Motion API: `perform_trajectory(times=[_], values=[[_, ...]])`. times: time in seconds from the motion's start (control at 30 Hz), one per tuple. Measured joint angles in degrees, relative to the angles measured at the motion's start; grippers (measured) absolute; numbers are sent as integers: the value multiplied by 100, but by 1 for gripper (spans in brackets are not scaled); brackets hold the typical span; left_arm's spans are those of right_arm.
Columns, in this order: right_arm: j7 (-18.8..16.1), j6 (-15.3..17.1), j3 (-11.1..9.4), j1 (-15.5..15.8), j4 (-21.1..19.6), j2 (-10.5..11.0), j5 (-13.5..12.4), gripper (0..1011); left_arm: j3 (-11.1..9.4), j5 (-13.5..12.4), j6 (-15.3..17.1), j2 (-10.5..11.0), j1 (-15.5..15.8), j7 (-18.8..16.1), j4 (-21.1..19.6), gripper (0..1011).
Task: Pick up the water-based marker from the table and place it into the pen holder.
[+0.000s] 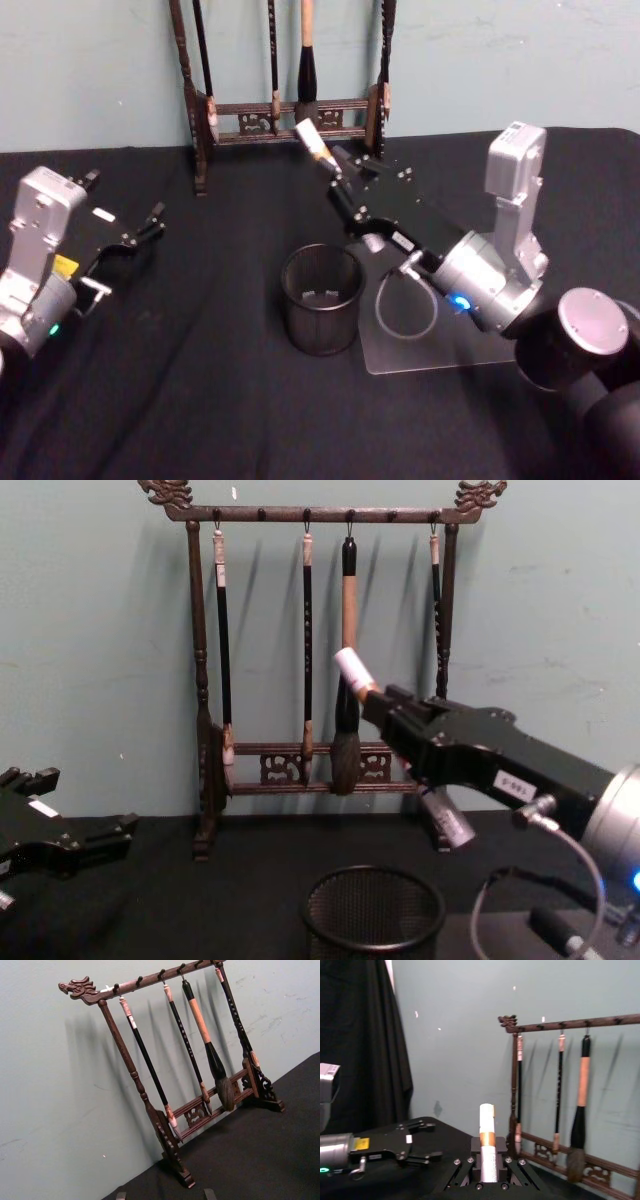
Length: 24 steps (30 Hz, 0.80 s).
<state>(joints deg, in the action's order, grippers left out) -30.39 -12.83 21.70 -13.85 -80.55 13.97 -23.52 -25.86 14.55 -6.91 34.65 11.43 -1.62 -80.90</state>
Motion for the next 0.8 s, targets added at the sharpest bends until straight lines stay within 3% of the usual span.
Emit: perform_trajectory(times=[0.37,0.8], values=[[-88,104,304,-136,305,-106,-187,171,0,0,0,0,0,0,0,1001],[-89,176,478,-246,607,-221,-286,171,0,0,0,0,0,0,0,1001]])
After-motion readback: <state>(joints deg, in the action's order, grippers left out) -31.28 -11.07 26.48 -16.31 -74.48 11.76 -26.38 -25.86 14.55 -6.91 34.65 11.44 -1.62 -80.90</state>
